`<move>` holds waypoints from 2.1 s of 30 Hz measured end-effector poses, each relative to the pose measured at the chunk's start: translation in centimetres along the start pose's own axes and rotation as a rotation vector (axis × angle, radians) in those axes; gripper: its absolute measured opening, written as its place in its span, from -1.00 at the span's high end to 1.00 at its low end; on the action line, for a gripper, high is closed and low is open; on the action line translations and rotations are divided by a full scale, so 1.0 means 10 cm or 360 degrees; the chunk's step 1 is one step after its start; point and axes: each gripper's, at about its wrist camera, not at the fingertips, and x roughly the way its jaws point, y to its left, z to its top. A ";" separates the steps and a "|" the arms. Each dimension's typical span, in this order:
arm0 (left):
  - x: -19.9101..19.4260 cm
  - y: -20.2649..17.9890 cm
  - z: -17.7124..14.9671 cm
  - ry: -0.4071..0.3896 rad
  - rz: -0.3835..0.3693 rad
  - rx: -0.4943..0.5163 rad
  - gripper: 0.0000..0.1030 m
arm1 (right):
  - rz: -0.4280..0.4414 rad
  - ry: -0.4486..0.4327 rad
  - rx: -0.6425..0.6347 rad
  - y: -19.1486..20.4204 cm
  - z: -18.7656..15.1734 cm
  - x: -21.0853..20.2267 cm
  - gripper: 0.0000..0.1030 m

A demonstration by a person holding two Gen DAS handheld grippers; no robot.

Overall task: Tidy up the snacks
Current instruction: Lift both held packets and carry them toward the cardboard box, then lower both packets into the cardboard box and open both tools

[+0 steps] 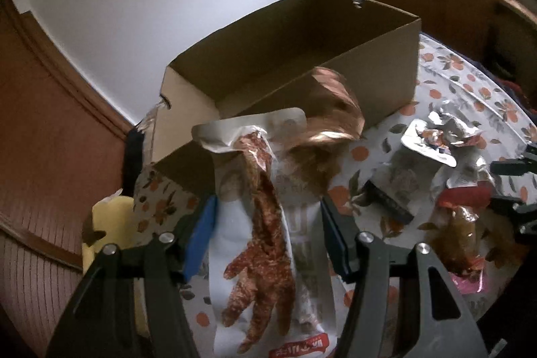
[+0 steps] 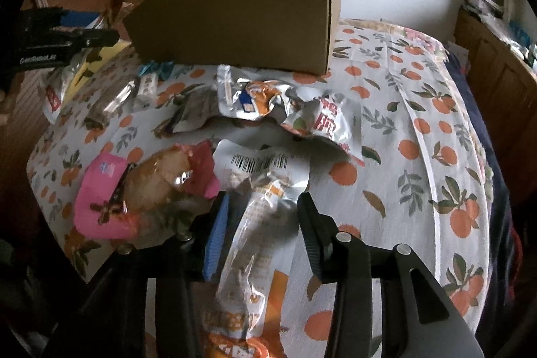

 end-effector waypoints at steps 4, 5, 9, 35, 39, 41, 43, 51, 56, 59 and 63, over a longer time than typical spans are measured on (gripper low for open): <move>-0.02 0.08 0.01 -0.0007 -0.0048 -0.0065 -0.16 | -0.0007 0.0020 0.0004 0.00 -0.02 0.00 0.01; -0.03 0.11 0.02 -0.0010 -0.0069 -0.0089 -0.16 | -0.0004 0.0031 0.0000 0.00 -0.03 0.01 -0.02; -0.05 0.18 0.04 -0.0026 -0.0129 -0.0155 -0.16 | -0.0038 0.0038 -0.0035 0.06 -0.02 0.05 -0.11; -0.30 0.32 0.08 -0.0190 -0.0347 -0.0283 -0.17 | -0.0044 -0.0156 -0.0068 0.02 0.31 -0.43 0.35; -0.36 0.40 0.16 -0.0249 -0.0374 -0.0318 -0.17 | -0.0057 -0.0225 -0.0097 0.03 0.52 -0.58 0.35; -0.38 0.43 0.21 -0.0275 -0.0392 -0.0332 -0.17 | -0.0060 -0.0257 -0.0118 0.04 0.63 -0.64 0.35; -0.41 0.47 0.27 -0.0307 -0.0405 -0.0341 -0.17 | -0.0067 -0.0294 -0.0145 0.06 0.78 -0.72 0.35; -0.42 0.70 0.68 -0.0398 -0.0431 -0.0363 -0.17 | -0.0074 -0.0412 -0.0212 0.10 1.45 -0.90 0.35; -0.34 0.89 1.01 -0.0428 -0.0438 -0.0356 -0.18 | -0.0073 -0.0443 -0.0229 0.08 1.91 -0.87 0.35; -0.24 1.01 1.14 -0.0441 -0.0455 -0.0394 -0.18 | -0.0077 -0.0455 -0.0235 0.08 2.21 -0.75 0.35; 0.01 1.17 1.28 -0.0441 -0.0482 -0.0460 -0.18 | -0.0092 -0.0453 -0.0256 0.10 2.52 -0.53 0.35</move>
